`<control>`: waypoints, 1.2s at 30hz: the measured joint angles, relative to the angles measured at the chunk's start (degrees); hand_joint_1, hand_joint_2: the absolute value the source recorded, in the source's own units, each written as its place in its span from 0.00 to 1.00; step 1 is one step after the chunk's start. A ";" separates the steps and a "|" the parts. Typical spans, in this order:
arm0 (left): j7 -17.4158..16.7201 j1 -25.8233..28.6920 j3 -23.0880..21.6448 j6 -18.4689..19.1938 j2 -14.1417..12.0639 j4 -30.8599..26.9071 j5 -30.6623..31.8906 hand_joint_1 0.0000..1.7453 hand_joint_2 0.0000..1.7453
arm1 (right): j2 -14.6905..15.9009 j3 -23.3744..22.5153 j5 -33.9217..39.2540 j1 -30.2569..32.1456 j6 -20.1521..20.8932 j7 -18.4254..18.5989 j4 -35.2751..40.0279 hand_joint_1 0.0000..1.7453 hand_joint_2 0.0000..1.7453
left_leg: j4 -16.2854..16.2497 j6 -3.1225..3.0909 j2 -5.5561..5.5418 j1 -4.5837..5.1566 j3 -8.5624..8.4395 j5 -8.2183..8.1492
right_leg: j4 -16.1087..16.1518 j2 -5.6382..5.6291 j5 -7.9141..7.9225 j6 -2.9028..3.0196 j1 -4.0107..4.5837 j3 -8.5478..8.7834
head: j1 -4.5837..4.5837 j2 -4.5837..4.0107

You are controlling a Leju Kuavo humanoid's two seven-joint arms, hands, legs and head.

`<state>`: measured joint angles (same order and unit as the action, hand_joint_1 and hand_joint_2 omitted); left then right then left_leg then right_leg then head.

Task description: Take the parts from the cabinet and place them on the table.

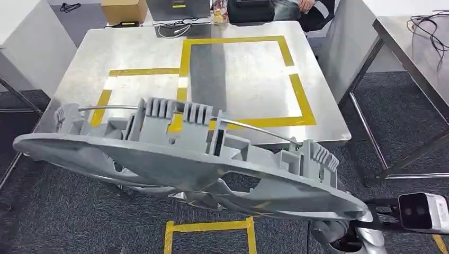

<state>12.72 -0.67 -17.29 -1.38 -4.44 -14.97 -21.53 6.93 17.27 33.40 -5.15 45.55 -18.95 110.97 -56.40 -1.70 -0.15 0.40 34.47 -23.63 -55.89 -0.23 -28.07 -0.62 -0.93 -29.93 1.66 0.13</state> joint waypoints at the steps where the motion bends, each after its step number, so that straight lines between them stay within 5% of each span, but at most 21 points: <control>1: 0.00 0.10 0.00 0.00 0.06 0.02 0.00 0.00 1.00 | 0.09 0.02 0.02 0.00 0.02 0.00 -0.02 0.98 1.00 | 0.98 -0.22 -0.03 -0.53 -0.98 0.32 | -1.05 0.15 -0.31 0.05 -0.13 -0.48 | -0.22 0.00; 2: 0.00 0.05 0.00 0.09 0.11 0.02 0.02 0.00 1.00 | 0.11 0.04 0.09 -0.11 0.02 0.00 -0.04 0.98 1.00 | 1.35 -0.56 -0.05 -0.53 -1.50 0.26 | -3.78 0.13 -1.33 0.25 -0.07 -1.81 | -0.24 0.00; 4: 0.00 -0.04 0.00 0.09 0.15 0.02 0.02 0.00 1.00 | 0.22 0.04 0.20 -0.10 0.04 -0.04 -0.11 0.98 1.00 | 1.34 -1.10 -0.12 -0.41 -1.85 -0.27 | -13.73 0.13 -4.71 0.54 -0.10 -7.81 | -0.30 0.00; 6: 0.00 0.03 0.02 0.09 0.15 0.02 0.00 0.00 1.00 | 0.39 0.07 0.13 0.06 0.04 -0.02 -0.37 0.98 1.00 | 1.26 -1.11 -0.34 -0.37 -2.30 -0.87 | -19.80 0.14 -5.35 -0.02 -0.11 -12.46 | -0.30 0.00; 8: 0.00 0.07 0.02 0.11 0.22 0.02 0.02 0.00 1.00 | 0.55 0.07 0.11 0.06 0.04 0.00 -0.52 0.98 1.00 | 1.21 -0.84 -0.73 -0.40 -3.38 -1.71 | -14.48 0.16 -1.21 -1.28 -0.27 -11.16 | -0.33 0.00; 10: 0.02 0.07 0.02 0.15 0.37 0.02 0.02 0.00 1.00 | 0.61 0.07 0.11 -0.01 0.04 0.00 -0.52 0.98 1.00 | 0.63 -0.33 -0.95 -0.41 -4.58 -3.04 | -2.86 0.20 4.57 -2.00 -0.44 -6.39 | -0.37 0.00; 12: 0.00 0.02 0.07 0.15 0.35 0.04 0.00 0.00 1.00 | 0.63 0.15 0.02 -0.10 0.04 -0.04 -0.61 0.98 1.00 | -0.15 0.36 -1.05 0.06 -4.18 -4.36 | -1.33 0.17 4.58 -0.32 -0.20 -5.23 | -0.26 0.00; 14: 0.04 0.09 0.22 0.20 0.37 0.06 0.00 0.00 1.00 | 0.72 0.22 -0.46 -0.26 0.04 -0.13 -0.61 0.98 1.00 | -0.05 0.88 -1.01 -0.17 -4.32 -4.75 | -1.46 0.12 4.12 0.55 0.22 -5.24 | -0.28 0.00; 16: 0.18 0.11 0.46 0.26 0.37 0.09 0.00 0.00 1.00 | 0.70 0.33 -0.98 -0.49 0.04 -0.39 -0.63 0.98 1.00 | -1.55 1.59 -0.73 -0.50 -4.02 -5.44 | -1.19 0.15 3.88 1.01 -0.42 -4.72 | -0.30 0.00; 18: 0.33 0.11 0.52 0.24 0.40 0.09 -0.02 0.00 1.00 | 0.70 0.37 -1.14 -0.68 0.04 -0.42 -0.63 0.98 1.00 | -7.87 2.40 -0.52 -0.70 -0.82 -8.53 | -1.18 0.29 3.24 1.87 -0.45 -3.94 | -0.06 0.00; 20: 0.37 0.30 0.59 0.24 0.35 0.09 -0.07 0.00 1.00 | 0.68 0.46 -0.98 -0.78 0.02 -0.61 -0.65 0.98 1.00 | -17.28 2.96 -0.43 -1.08 5.02 -11.86 | -1.21 0.36 2.61 1.98 -0.43 -3.36 | -0.06 0.00; 22: 0.44 0.61 0.63 0.24 0.35 0.15 -0.07 0.00 1.00 | 0.68 0.55 -0.50 -0.78 0.00 -0.63 -0.85 0.98 1.00 | -18.76 3.04 -0.18 -1.22 7.38 -9.90 | -1.21 0.30 1.85 1.85 -0.45 -2.49 | -0.04 0.00; 25: 0.52 0.70 0.90 0.15 0.35 0.22 -0.07 0.00 1.00 | 0.66 0.70 0.59 -0.93 -0.22 -0.55 -0.96 0.98 1.00 | -4.75 2.37 -0.07 -1.18 2.55 0.05 | -1.13 0.25 0.48 1.45 -0.46 -0.35 | -0.04 0.00; 26: 0.52 0.74 0.98 0.15 0.31 0.35 -0.07 0.00 1.00 | 0.66 0.79 0.72 -1.06 -0.26 -0.55 -1.00 0.98 1.00 | -1.80 1.94 0.13 -0.95 1.23 0.88 | -1.06 0.26 0.09 1.19 -0.38 -0.57 | -0.15 0.00; 30: 0.68 0.91 1.38 0.09 0.35 0.41 -0.07 0.00 1.00 | 0.63 1.18 1.11 -1.21 -0.31 -0.37 -1.09 0.98 1.00 | -1.26 0.79 0.03 -0.25 0.97 -0.23 | -0.67 0.28 -0.39 0.02 -0.10 -0.07 | -0.06 0.00; 32: 0.87 0.94 1.48 0.07 0.44 0.41 -0.04 0.00 1.00 | 0.68 1.31 1.31 -1.35 -0.33 -0.26 -1.07 0.98 1.00 | 0.39 0.13 -0.10 -0.76 -0.61 0.17 | -2.27 0.31 -1.39 -0.23 -0.16 -0.55 | -0.24 0.00; 34: 0.96 0.72 1.49 0.07 0.48 0.41 0.11 0.00 1.00 | 0.68 1.33 1.62 -1.49 -0.46 -0.26 -1.09 0.98 1.00 | 0.42 -0.67 -0.17 -0.65 -0.88 -0.27 | -11.35 0.27 -4.71 0.33 -0.12 -5.62 | -0.22 0.00; 36: 0.98 0.80 1.49 0.07 0.48 0.41 0.22 0.00 1.00 | 0.70 1.36 1.62 -1.41 -0.55 -0.11 -1.20 0.98 1.00 | 0.39 -1.02 -0.26 -0.43 -1.10 -0.61 | -19.64 0.27 -6.72 0.15 -0.13 -10.92 | -0.15 0.00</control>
<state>13.70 0.13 -15.80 -1.31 -3.96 -14.56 -21.31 7.63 18.62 35.01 -6.55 45.00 -19.06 109.77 -56.01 -2.73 -0.41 -0.03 33.37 -24.25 -75.53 0.04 -34.79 -0.47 -1.06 -40.84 1.51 0.13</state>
